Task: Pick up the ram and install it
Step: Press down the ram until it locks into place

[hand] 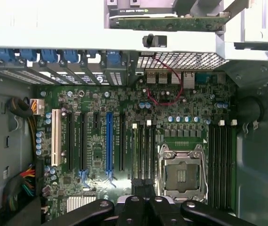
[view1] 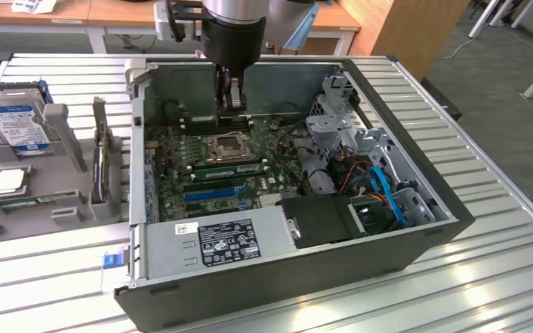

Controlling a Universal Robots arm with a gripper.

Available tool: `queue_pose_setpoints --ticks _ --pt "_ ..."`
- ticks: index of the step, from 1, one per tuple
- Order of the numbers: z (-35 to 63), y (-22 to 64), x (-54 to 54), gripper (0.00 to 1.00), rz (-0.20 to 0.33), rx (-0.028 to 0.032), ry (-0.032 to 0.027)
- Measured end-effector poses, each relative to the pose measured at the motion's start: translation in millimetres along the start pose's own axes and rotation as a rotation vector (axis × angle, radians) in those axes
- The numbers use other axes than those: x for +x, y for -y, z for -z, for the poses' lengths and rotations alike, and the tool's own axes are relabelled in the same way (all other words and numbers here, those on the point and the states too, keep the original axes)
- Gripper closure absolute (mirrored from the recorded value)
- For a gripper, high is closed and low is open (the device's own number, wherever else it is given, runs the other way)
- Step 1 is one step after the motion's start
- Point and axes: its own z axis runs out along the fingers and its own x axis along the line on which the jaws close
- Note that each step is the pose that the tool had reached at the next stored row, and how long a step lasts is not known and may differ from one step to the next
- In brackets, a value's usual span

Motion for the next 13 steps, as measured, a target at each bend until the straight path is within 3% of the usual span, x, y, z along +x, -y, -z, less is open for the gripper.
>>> queue_pose_setpoints --ticks 13 --pt "0.3 18.0 -0.2 0.9 0.0 -0.0002 0.0001"
